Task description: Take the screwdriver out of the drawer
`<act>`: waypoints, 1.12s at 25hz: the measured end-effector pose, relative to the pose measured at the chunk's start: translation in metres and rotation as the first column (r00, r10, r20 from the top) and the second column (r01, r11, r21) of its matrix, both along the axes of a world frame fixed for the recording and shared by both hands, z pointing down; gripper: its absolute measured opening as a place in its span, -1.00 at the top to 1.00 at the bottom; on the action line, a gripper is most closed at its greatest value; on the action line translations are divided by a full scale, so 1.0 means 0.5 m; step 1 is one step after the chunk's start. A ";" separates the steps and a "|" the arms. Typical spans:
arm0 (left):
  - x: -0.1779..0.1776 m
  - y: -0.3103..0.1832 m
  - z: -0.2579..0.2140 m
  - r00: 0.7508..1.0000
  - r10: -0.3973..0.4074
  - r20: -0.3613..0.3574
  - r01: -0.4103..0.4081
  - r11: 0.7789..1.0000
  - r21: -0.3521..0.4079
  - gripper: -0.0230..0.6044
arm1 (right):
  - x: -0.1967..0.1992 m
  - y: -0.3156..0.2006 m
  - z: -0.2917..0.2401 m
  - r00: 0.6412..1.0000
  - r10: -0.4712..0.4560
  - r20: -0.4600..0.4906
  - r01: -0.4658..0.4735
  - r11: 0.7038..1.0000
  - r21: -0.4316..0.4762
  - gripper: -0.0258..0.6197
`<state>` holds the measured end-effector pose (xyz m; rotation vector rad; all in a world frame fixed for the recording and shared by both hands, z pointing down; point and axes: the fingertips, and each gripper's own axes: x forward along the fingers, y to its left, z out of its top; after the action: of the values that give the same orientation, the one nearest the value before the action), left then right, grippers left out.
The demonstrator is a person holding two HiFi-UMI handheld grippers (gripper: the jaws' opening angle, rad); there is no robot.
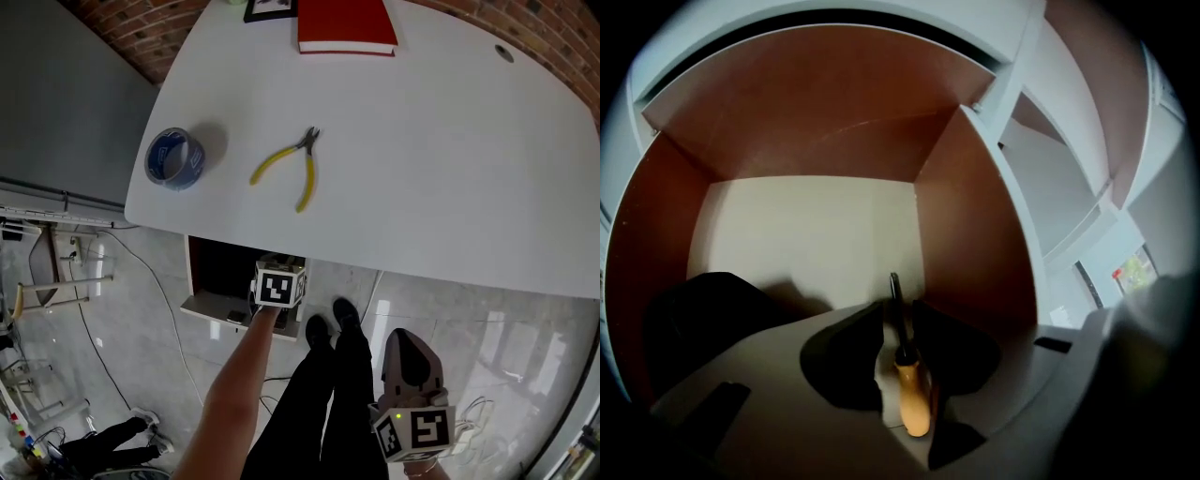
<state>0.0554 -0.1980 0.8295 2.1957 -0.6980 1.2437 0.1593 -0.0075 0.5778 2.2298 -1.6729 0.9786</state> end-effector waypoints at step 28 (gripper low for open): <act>-0.006 0.005 -0.003 1.000 -0.016 0.006 0.016 0.998 0.064 0.90 | -0.037 -0.022 0.011 0.999 -0.042 0.012 0.043 0.999 -0.024 0.91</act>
<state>0.0523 -0.1953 0.8280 2.2340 -0.7671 1.2373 0.1410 -0.0183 0.5832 2.1682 -1.6966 0.9974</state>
